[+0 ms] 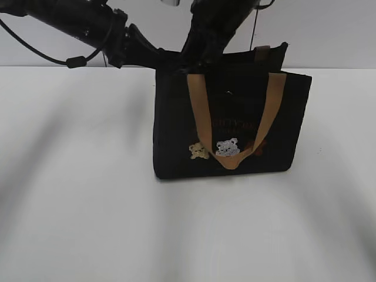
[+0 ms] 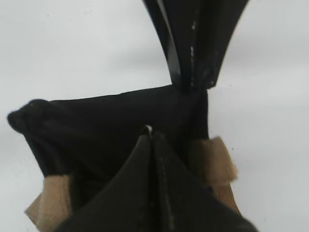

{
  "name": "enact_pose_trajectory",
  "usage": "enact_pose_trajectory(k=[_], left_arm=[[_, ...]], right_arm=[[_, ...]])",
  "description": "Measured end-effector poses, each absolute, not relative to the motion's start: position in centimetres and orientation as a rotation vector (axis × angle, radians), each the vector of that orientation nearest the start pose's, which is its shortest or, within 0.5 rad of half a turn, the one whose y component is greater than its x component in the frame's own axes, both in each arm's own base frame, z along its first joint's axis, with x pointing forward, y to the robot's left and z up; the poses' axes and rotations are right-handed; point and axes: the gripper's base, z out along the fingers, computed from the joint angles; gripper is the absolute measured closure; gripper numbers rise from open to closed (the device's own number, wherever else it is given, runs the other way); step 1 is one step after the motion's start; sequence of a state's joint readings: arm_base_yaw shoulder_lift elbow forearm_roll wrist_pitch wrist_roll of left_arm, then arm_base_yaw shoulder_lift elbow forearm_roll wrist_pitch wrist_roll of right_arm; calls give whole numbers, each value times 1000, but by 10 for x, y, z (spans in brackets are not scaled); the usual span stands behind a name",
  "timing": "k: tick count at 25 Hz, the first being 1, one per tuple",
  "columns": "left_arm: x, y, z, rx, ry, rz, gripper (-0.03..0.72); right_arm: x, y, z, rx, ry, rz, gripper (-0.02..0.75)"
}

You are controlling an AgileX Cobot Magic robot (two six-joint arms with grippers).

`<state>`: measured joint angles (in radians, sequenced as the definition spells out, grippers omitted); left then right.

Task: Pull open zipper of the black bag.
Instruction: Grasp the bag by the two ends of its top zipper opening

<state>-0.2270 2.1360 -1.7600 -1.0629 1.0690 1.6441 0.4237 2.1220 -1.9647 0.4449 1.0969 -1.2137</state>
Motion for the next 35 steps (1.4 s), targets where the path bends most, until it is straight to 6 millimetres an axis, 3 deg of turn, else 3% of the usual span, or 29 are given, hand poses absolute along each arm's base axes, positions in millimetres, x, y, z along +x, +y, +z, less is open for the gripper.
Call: enact_pose_trajectory(k=[6,13,15,18,21,23,28,35], left_arm=[[434,-169,241,1472,1708,-758,636],[433,-170,241,1471,1706,-776,636],[433,-170,242,1448,1716,-793,636],[433,-171,242,1421,1737,-813,636],[434,-169,243,1384,1767,-835,636],[435,-167,243,1362,1779,-849,636],[438,-158,248,1290,1780,-911,636],[434,-148,264,1278,1754,-903,636]], right_arm=[[411,209,299,-1620,1976,310,753],[409,209,301,-1585,1999,335,750],[406,215,302,-1541,2021,404,703],[403,221,304,-1376,2132,539,549],[401,222,304,-1253,2229,607,461],[399,223,304,-1314,2209,595,453],[390,238,304,-1637,1937,500,480],[392,245,306,-1723,1769,410,489]])
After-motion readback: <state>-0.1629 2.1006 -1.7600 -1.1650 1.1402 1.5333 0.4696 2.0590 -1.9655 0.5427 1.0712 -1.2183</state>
